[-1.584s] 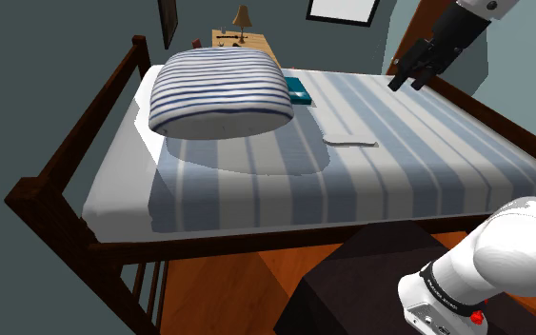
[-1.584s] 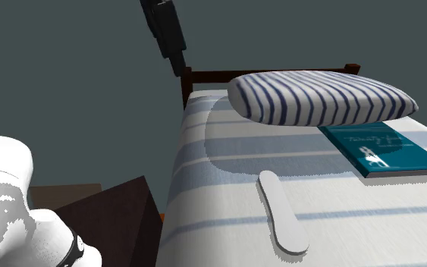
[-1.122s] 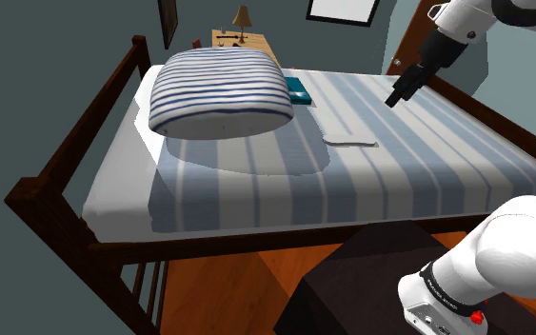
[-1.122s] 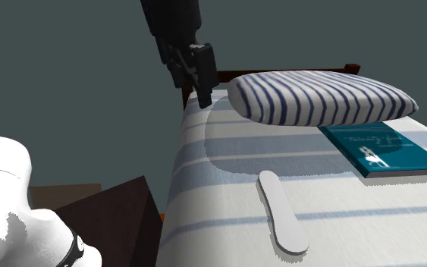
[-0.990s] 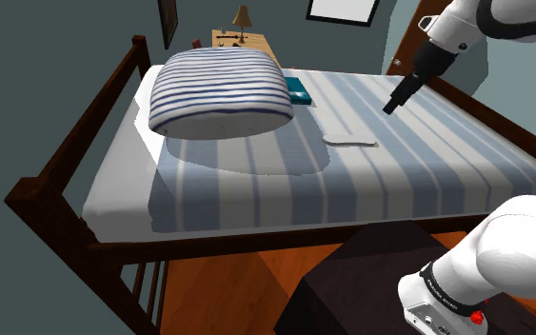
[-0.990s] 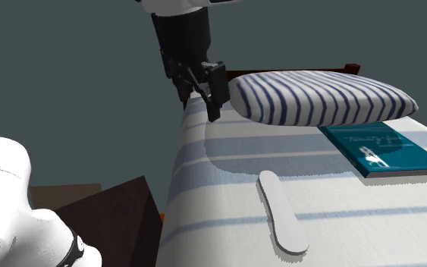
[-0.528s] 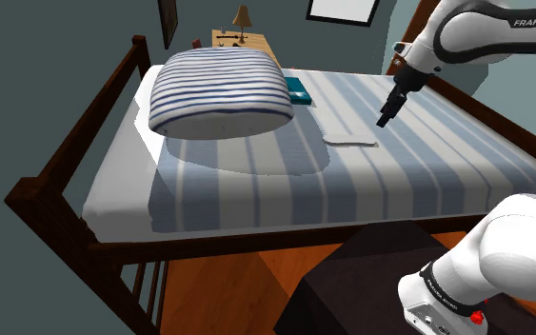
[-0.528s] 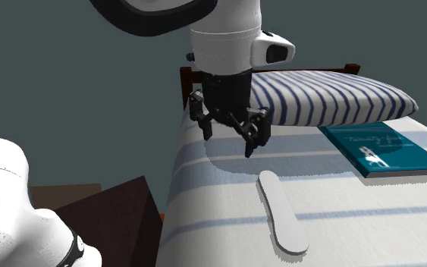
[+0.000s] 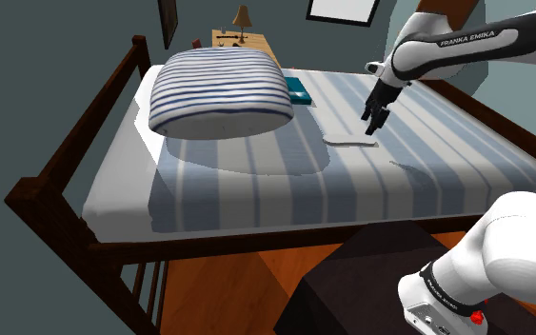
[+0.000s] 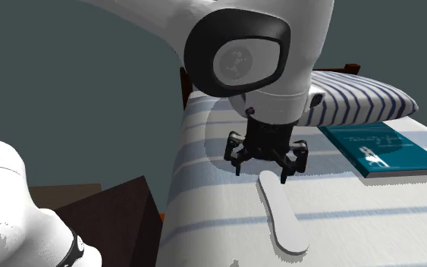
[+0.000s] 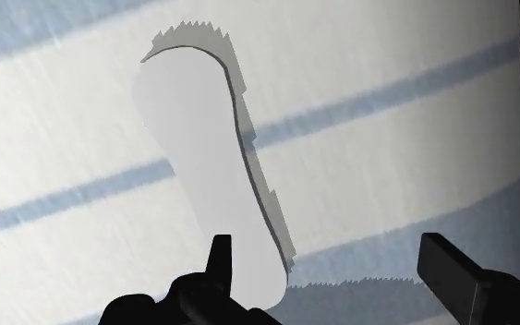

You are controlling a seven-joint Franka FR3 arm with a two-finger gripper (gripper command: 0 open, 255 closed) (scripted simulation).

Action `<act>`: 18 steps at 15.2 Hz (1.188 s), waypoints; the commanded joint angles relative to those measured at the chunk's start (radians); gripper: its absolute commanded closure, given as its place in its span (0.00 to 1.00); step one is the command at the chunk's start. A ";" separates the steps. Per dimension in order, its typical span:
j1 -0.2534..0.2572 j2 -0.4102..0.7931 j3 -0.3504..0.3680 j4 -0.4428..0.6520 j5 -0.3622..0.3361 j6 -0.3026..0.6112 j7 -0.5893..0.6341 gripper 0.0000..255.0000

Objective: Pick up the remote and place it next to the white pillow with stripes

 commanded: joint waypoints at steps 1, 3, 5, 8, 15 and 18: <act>0.020 0.087 -0.037 0.034 0.022 0.037 -0.124 0.00; 0.035 0.180 -0.061 0.073 0.060 0.072 -0.241 0.00; 0.040 0.276 -0.073 0.116 0.105 0.104 -0.359 0.00; 0.034 0.317 -0.070 0.117 0.130 0.136 -0.397 0.00; 0.027 0.373 -0.065 0.092 0.174 0.207 -0.428 0.00; 0.027 0.373 -0.065 0.092 0.174 0.207 -0.428 0.00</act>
